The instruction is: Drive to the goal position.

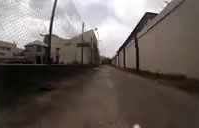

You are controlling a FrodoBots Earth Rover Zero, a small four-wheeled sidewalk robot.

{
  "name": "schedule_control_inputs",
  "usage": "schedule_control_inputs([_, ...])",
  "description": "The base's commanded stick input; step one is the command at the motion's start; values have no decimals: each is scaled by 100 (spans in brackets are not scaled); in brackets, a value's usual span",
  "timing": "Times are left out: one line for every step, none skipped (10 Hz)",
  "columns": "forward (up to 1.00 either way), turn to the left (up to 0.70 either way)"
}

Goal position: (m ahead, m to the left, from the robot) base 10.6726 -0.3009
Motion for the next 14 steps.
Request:
schedule_control_inputs([100,0])
schedule_control_inputs([100,0])
schedule_control_inputs([100,0])
schedule_control_inputs([100,0])
schedule_control_inputs([100,0])
schedule_control_inputs([100,0])
schedule_control_inputs([100,0])
schedule_control_inputs([100,0])
schedule_control_inputs([100,0])
schedule_control_inputs([100,-15])
schedule_control_inputs([100,0])
schedule_control_inputs([100,0])
schedule_control_inputs([100,0])
schedule_control_inputs([100,0])
